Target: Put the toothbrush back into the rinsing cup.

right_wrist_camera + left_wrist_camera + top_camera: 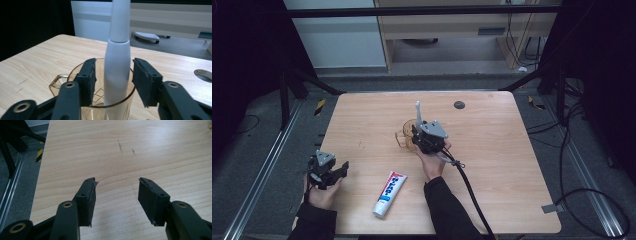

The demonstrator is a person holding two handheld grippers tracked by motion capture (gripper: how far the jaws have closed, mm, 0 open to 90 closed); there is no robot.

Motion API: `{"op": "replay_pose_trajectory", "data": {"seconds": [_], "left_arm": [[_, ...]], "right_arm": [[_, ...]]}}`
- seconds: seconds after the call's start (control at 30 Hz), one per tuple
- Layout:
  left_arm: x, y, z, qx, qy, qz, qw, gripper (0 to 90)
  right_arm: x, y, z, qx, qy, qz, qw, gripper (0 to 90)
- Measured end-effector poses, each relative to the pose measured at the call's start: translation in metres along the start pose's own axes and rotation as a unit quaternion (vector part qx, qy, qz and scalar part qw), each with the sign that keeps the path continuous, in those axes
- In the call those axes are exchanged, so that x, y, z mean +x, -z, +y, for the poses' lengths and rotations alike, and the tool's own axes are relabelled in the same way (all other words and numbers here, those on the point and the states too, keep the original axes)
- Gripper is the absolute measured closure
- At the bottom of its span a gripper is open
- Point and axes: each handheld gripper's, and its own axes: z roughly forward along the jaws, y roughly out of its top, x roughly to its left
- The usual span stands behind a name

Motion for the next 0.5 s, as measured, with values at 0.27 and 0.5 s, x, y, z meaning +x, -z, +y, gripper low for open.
{"op": "replay_pose_trajectory", "data": {"seconds": [0.27, 0.5], "left_arm": [[0.000, 0.000, 0.000, 0.000, 0.000, 0.001, 1.0000, 47.4], [0.001, 0.001, 0.000, -0.002, 0.002, 0.000, 1.0000, 47.2]], "right_arm": [[-0.001, 0.002, 0.003, -0.007, 0.000, 0.000, 1.0000, 43.2], [-0.002, 0.011, 0.011, -0.008, -0.001, 0.010, 0.9999, 31.9]]}}
